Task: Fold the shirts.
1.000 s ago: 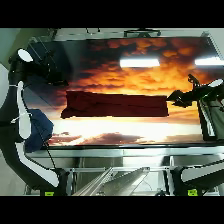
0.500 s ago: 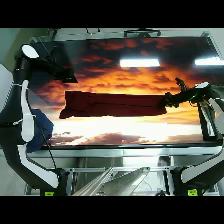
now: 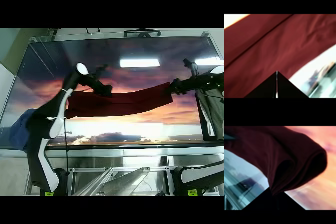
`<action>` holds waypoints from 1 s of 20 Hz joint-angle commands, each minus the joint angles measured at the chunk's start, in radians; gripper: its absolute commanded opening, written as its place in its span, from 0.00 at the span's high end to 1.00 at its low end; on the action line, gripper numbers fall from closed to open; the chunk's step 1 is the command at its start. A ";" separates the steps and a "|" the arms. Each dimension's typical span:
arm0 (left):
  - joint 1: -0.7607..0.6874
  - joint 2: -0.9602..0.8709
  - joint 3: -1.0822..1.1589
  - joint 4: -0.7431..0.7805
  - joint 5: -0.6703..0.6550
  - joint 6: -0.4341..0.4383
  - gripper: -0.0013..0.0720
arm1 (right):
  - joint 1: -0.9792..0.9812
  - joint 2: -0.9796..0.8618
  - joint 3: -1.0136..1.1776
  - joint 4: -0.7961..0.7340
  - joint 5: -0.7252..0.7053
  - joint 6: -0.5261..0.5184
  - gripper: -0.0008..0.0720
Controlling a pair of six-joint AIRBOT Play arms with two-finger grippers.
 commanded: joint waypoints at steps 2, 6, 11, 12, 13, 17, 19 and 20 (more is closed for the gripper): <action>-0.160 -0.167 0.105 -0.100 0.158 -0.004 0.96 | -0.002 0.141 0.059 0.003 0.071 0.019 0.96; -0.202 -0.220 0.175 -0.104 0.214 -0.030 0.96 | -0.002 0.179 0.059 0.005 0.066 0.019 0.96; -0.057 -0.027 0.148 -0.295 0.027 0.060 0.96 | 0.002 0.179 0.058 0.122 0.063 0.023 0.96; 0.001 0.042 0.148 -0.342 -0.041 0.087 0.96 | 0.009 0.179 0.058 0.171 0.054 0.023 0.96; 0.069 0.121 0.148 -0.385 -0.102 0.101 0.96 | 0.026 0.179 0.058 0.212 0.028 0.022 0.96; 0.330 0.410 0.148 -0.463 -0.177 0.122 0.96 | 0.263 0.158 0.055 0.280 -0.198 0.016 0.96; 0.437 0.507 0.148 -0.463 -0.180 0.122 0.96 | 0.461 0.111 0.055 0.280 -0.389 0.014 0.96; 0.478 0.547 0.137 -0.463 -0.180 0.123 0.96 | 0.559 0.076 0.055 0.280 -0.492 0.014 0.96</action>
